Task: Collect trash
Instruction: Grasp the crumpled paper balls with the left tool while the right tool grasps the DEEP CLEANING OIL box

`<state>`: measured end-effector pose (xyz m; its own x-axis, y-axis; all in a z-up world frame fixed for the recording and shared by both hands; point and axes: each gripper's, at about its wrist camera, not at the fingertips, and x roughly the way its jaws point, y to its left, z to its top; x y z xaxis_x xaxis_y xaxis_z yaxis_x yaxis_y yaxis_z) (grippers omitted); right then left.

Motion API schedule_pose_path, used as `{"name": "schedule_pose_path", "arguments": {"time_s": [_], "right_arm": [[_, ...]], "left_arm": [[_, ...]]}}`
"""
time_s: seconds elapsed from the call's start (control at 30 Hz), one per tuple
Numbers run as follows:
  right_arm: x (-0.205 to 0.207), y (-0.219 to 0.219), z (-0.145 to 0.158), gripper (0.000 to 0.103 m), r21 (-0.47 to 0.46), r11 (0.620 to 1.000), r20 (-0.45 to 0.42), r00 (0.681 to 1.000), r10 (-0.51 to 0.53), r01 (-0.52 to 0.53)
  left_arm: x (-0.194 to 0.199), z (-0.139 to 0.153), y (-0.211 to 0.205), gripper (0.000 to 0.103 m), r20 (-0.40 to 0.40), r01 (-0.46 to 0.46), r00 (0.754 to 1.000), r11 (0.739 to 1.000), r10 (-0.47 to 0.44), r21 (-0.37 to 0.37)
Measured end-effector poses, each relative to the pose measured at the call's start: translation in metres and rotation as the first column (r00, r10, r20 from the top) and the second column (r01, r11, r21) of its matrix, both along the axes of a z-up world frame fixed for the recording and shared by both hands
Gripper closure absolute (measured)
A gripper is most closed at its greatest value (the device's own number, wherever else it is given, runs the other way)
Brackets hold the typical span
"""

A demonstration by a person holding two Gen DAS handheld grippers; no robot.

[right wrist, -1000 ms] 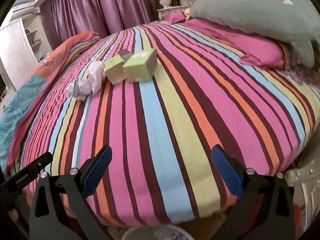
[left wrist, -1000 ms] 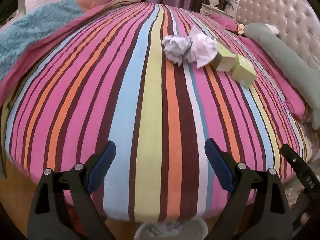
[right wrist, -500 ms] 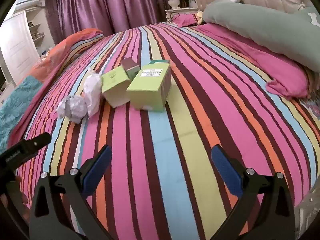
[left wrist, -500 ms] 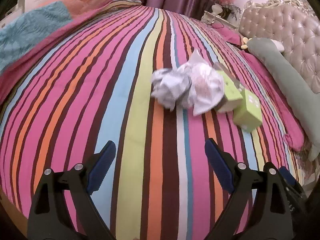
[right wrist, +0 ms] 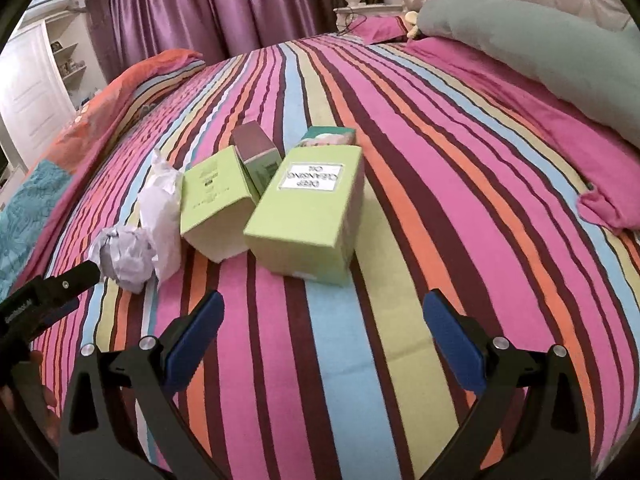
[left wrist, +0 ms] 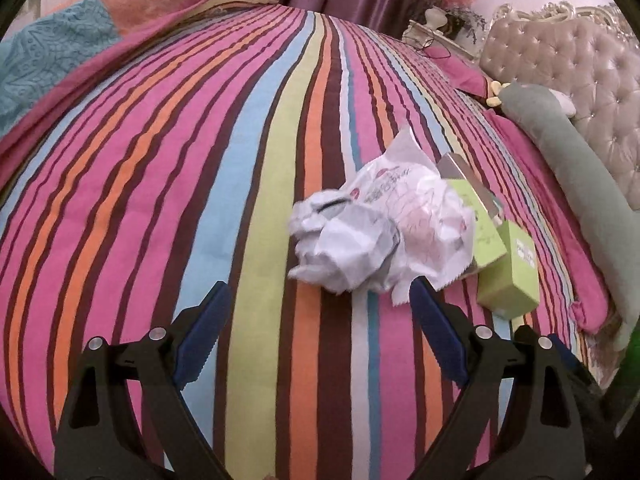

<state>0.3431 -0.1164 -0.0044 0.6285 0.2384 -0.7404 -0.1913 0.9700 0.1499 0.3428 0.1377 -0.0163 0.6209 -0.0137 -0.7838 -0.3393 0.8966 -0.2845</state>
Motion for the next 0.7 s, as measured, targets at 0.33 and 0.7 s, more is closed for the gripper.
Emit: {"name": "schedule_pose_path", "arguments": {"time_s": [0.33,0.7], "right_arm": [[0.025,0.022,-0.007,0.008,-0.03,0.999,-0.015,1.0,0.02,-0.021],[0.056,0.025,-0.02,0.008,-0.101,0.995,-0.033,0.999,0.003,-0.006]], "left_arm": [[0.031,-0.003,-0.001,0.015,-0.019,0.058,0.998,0.998,-0.058,0.024],[0.06,-0.023,0.003,0.015,-0.075,0.062,0.995,0.998,-0.063,-0.013]]}}
